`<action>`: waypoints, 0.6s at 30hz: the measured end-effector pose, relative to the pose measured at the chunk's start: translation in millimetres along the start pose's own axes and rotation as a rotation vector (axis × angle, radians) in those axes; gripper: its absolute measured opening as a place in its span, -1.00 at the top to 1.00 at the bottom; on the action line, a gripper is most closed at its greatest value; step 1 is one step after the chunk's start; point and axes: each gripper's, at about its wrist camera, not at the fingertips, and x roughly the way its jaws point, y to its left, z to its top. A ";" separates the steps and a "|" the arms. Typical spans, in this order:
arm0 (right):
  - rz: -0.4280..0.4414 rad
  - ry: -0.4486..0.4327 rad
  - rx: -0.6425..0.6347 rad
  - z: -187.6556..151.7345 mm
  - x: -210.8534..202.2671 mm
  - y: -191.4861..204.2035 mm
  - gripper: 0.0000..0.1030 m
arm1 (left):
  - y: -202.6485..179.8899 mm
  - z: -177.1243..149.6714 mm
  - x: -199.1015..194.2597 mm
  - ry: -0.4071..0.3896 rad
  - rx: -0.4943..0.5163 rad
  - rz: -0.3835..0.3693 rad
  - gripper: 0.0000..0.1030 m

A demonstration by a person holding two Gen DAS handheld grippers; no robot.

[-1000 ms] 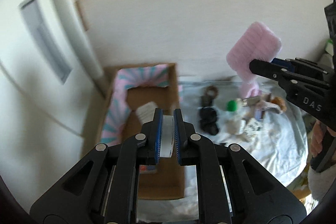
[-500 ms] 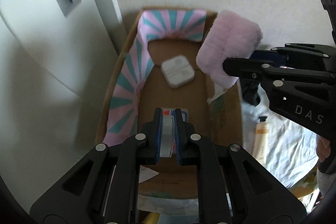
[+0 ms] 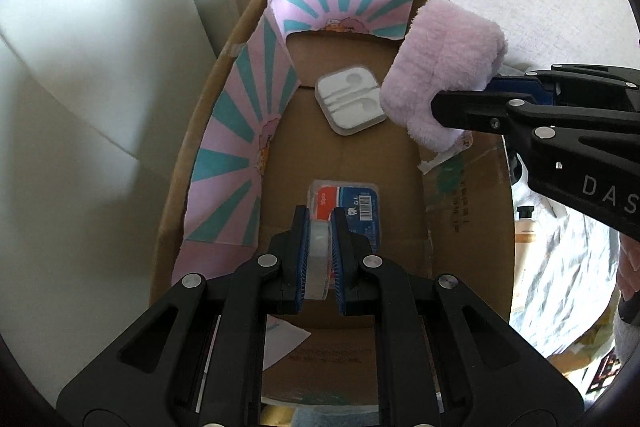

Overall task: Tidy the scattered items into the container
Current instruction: 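Carry tape roll and slipper into the cardboard box and release both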

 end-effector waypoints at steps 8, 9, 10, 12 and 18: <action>-0.004 -0.006 0.000 1.5 -2.6 2.0 0.60 | 1.2 1.7 -2.8 0.000 -0.004 -0.012 0.66; -0.010 -0.010 0.001 2.0 -3.5 2.9 0.51 | 1.3 2.2 -2.1 0.003 -0.007 -0.012 0.17; -0.014 -0.007 0.002 2.6 -3.0 3.5 0.36 | 1.9 2.7 -1.3 0.003 -0.010 -0.004 -0.49; -0.031 0.004 0.005 4.0 -2.0 5.0 0.04 | 0.5 1.2 -10.7 -0.044 -0.006 0.020 -0.75; -0.048 -0.015 0.005 4.3 -9.2 7.4 -0.04 | -8.7 2.7 -21.3 -0.065 0.043 0.045 -0.75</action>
